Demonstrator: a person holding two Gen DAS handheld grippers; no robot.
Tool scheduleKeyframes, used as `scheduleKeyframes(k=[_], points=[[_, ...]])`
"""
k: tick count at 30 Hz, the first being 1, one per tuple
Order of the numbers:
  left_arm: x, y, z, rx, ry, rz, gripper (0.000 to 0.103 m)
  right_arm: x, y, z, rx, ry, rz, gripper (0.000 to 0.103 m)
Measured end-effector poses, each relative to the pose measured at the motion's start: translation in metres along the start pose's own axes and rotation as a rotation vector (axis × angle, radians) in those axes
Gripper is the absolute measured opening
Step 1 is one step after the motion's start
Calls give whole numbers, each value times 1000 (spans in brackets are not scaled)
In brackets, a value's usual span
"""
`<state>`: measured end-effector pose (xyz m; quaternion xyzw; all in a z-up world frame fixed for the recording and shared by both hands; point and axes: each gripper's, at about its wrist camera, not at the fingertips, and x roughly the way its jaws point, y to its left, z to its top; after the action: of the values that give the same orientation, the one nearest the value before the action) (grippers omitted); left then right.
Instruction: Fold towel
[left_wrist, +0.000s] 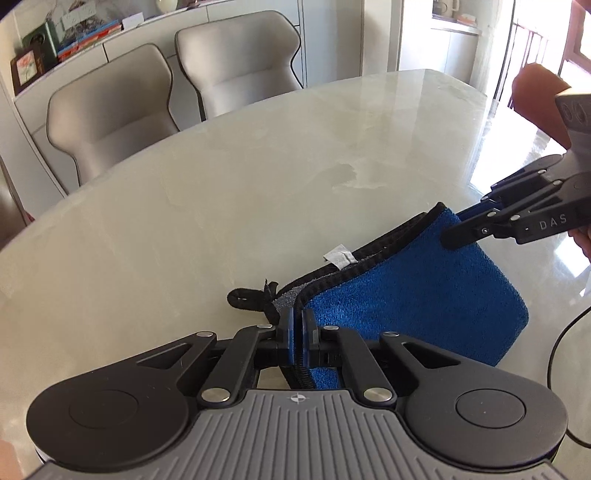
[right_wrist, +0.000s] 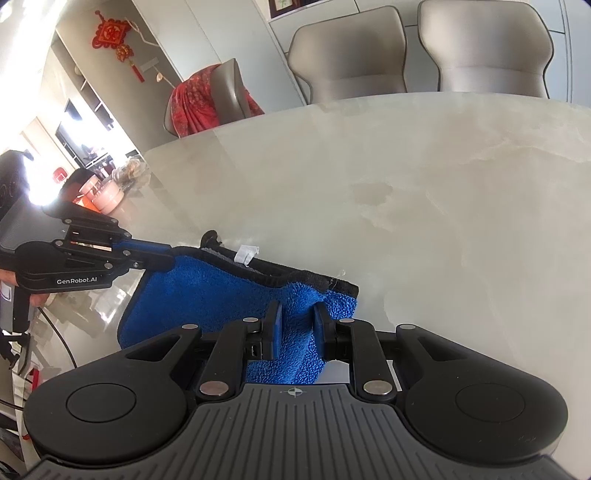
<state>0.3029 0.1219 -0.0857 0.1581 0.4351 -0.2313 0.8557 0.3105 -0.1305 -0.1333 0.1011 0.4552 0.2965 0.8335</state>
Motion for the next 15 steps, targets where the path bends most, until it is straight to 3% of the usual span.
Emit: scheduleKeyframes(k=[10, 15], points=[[13, 15, 11, -44, -21, -11, 3, -5, -4, 5, -13, -43, -36, 19], [28, 15, 9, -55, 13, -3, 3, -3, -14, 9, 7, -46, -52, 18]])
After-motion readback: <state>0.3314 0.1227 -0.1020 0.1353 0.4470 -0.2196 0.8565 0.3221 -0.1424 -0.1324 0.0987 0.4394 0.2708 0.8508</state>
